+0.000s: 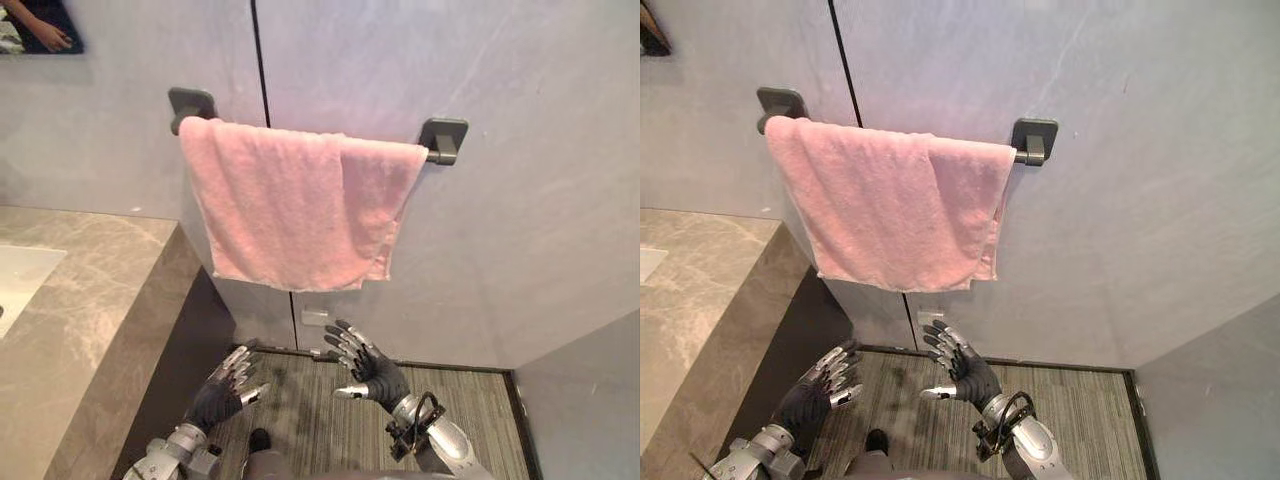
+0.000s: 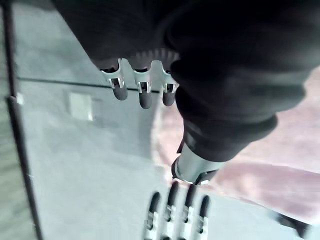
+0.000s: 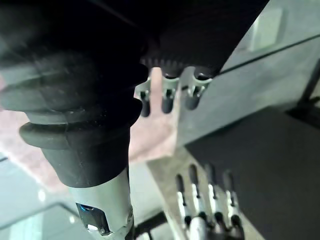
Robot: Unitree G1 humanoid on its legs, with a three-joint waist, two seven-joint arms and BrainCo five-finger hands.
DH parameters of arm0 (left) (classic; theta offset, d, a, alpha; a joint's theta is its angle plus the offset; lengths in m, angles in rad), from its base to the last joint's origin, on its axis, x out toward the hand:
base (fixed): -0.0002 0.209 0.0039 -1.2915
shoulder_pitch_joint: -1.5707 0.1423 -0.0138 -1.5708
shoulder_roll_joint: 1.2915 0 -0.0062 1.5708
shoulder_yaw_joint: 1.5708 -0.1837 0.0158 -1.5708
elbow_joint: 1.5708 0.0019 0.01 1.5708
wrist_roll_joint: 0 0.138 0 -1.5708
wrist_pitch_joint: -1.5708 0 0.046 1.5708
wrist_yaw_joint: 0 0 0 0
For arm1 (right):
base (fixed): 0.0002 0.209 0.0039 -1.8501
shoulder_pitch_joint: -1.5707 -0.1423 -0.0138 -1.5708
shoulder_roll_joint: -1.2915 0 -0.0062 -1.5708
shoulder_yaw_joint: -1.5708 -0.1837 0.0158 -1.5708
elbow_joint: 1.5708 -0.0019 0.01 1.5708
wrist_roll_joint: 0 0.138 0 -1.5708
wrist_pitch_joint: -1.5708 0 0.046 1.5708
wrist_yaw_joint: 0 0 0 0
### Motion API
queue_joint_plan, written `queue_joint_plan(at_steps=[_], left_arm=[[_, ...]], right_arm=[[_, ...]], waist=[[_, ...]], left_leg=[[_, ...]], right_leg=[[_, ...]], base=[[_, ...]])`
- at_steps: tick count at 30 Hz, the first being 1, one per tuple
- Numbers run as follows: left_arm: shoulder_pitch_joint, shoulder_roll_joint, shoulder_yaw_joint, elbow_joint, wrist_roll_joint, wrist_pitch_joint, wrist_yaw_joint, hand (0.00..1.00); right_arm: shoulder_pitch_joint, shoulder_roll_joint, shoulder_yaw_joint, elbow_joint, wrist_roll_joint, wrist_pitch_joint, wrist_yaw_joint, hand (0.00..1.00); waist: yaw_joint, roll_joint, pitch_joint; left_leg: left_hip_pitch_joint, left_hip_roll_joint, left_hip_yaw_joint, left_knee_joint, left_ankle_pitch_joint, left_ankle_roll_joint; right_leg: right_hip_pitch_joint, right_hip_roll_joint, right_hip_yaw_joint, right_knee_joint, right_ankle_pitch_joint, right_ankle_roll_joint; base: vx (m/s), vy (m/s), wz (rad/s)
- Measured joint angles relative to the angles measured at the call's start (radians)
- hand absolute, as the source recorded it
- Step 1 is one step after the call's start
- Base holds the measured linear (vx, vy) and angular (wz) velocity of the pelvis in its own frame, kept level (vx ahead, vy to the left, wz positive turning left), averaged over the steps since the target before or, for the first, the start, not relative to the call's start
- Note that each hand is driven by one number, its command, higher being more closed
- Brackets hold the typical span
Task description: Organize washtable
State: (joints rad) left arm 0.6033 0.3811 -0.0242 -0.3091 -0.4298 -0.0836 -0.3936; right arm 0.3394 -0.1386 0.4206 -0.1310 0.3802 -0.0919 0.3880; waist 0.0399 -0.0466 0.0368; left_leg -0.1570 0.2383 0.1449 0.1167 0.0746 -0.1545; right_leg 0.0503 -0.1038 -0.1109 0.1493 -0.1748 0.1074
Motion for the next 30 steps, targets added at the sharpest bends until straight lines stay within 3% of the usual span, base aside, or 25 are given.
queue_joint_plan(at_steps=[5,8,11,13,15,18,21,25,30], left_arm=[[-0.119,0.017,-0.035,-0.067,-0.157,-0.077,0.02,0.0],[-0.218,-0.018,-0.069,-0.093,-0.19,-0.103,0.085,0.0],[-0.332,-0.109,-0.095,-0.093,-0.183,-0.123,0.193,0.0],[-0.431,-0.152,-0.088,-0.076,-0.145,-0.146,0.279,0.0],[-0.49,-0.162,-0.087,-0.055,-0.122,-0.16,0.316,0.0],[-0.67,-0.184,-0.078,0.022,-0.069,-0.168,0.402,0.0],[-0.794,-0.181,-0.045,0.124,-0.077,-0.167,0.427,0.0],[-0.939,-0.156,-0.042,0.239,-0.089,-0.165,0.445,0.0],[-1.011,-0.125,-0.024,0.277,-0.09,-0.166,0.46,0.0]], right_arm=[[-0.118,-0.037,0.076,-0.074,0.085,-0.064,-0.006,0.0],[-0.261,-0.033,0.181,-0.076,0.137,-0.087,-0.041,0.0],[-0.43,0.006,0.268,-0.042,0.162,-0.098,-0.094,0.0],[-0.528,0.059,0.272,0.018,0.158,-0.111,-0.149,0.0],[-0.573,0.074,0.268,0.044,0.156,-0.125,-0.175,0.0],[-0.683,0.089,0.216,0.093,0.087,-0.139,-0.256,0.0],[-0.765,0.07,0.154,0.164,0.04,-0.129,-0.288,0.0],[-0.781,0.047,-0.029,0.178,0.002,-0.119,-0.36,0.0],[-0.795,0.028,-0.137,0.127,0.002,-0.12,-0.411,0.0]], waist=[[-0.003,-0.007,-0.007],[0.0,-0.007,-0.009],[0.006,0.002,-0.005],[0.008,0.011,0.006],[0.007,0.019,0.022],[0.005,0.05,0.07],[0.007,0.082,0.114],[0.01,0.061,0.146],[0.007,0.064,0.153]], left_leg=[[0.037,-0.014,-0.004,-0.063,0.016,-0.004],[0.073,-0.018,-0.007,-0.14,0.062,-0.005],[0.072,-0.018,-0.012,-0.201,0.112,-0.003],[0.039,-0.018,-0.014,-0.206,0.128,0.003],[0.013,-0.019,-0.018,-0.203,0.136,0.008],[-0.104,-0.022,-0.035,-0.208,0.157,0.013],[-0.186,-0.035,-0.044,-0.208,0.186,0.02],[-0.232,-0.064,-0.031,-0.209,0.21,0.037],[-0.252,-0.071,-0.022,-0.21,0.209,0.037]], right_leg=[[0.01,-0.005,0.004,-0.015,0.01,0.001],[0.011,-0.001,0.001,-0.015,0.01,0.0],[-0.019,0.007,-0.001,-0.005,0.016,-0.003],[-0.06,0.007,-0.001,0.012,0.019,-0.002],[-0.09,0.007,-0.001,0.026,0.02,-0.001],[-0.221,0.007,-0.004,0.069,0.024,0.001],[-0.32,-0.003,0.011,0.098,0.038,0.013],[-0.399,-0.036,0.033,0.148,0.033,0.027],[-0.443,-0.046,0.05,0.178,0.019,0.029]], base=[[-0.05,0.017,-0.01],[-0.05,-0.011,0.05],[-0.05,-0.015,0.04],[-0.06,0.004,0.01],[-0.07,0.012,0.02],[-0.15,0.026,0.03],[-0.06,0.027,-0.14],[0.05,0.015,-0.08],[0.04,-0.004,-0.06]])
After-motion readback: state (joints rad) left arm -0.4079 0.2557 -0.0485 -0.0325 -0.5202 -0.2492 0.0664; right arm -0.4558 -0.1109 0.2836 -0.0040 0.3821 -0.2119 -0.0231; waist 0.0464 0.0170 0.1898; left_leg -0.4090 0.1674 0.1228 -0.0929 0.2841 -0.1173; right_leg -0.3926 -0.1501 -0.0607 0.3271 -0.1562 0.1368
